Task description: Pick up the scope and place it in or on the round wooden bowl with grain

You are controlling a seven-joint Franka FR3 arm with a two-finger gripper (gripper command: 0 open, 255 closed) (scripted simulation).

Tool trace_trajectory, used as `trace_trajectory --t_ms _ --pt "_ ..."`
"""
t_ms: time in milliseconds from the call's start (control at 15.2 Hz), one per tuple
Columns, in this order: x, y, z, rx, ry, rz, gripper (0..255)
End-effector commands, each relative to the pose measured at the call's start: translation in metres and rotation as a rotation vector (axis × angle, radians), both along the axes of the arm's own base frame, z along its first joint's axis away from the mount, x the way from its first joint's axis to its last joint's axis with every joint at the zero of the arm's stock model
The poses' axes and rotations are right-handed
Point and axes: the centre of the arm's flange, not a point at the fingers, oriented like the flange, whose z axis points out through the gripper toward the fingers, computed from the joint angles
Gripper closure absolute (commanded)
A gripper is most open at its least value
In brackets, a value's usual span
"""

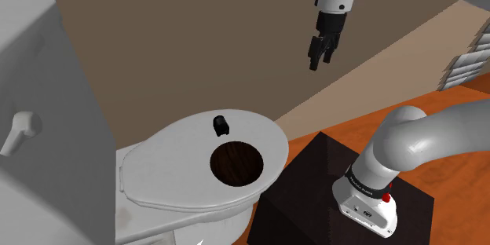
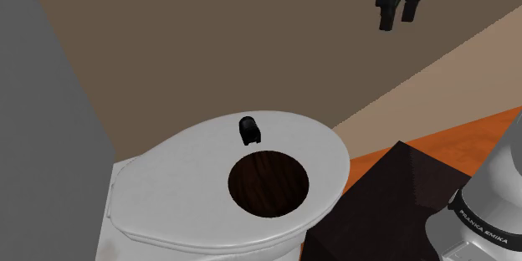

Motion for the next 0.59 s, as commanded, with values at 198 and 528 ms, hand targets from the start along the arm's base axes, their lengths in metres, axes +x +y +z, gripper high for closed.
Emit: trace_trajectory --t_ms 198,528 --pt "0.016 0.019 -0.028 0.004 -0.018 -0.022 0" --pt "0.045 0.049 -0.075 0.012 -0.047 -0.059 0"
